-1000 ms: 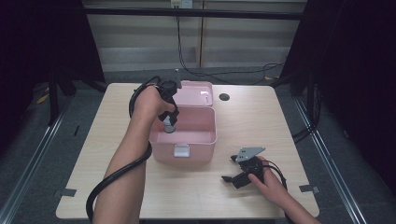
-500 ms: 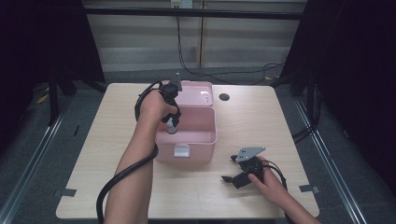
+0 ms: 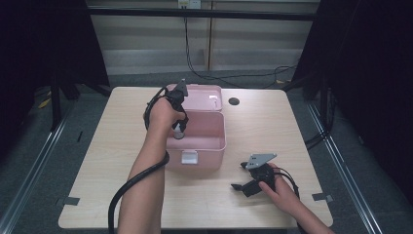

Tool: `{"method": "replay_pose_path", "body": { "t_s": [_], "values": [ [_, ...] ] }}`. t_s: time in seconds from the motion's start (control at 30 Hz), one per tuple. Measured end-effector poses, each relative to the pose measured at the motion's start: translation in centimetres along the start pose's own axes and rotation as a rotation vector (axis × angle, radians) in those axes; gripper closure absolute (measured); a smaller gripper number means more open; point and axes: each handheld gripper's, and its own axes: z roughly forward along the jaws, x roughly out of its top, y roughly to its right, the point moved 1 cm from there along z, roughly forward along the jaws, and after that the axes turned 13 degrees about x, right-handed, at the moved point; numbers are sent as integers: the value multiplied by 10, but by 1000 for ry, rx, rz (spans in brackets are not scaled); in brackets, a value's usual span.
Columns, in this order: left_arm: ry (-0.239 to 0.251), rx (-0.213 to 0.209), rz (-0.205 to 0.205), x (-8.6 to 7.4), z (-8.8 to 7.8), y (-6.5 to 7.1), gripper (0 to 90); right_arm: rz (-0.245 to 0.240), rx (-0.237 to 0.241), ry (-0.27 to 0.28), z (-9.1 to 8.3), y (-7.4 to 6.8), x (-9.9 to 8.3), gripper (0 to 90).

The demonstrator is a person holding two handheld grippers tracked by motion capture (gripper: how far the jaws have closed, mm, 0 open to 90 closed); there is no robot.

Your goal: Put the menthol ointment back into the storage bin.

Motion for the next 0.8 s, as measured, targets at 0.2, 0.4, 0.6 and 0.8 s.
{"method": "replay_pose_path", "body": {
  "t_s": [0.2,0.4,0.6,0.8],
  "values": [
    [8,12,-11,2,7,-2,506,0,0,0,0,0,0,109],
    [5,12,-44,4,18,0,505,0,0,0,0,0,0,109],
    [1,11,-58,5,25,2,505,0,0,0,0,0,0,109],
    [-1,13,-72,6,32,4,505,1,0,0,0,0,0,109]
  ]
}}
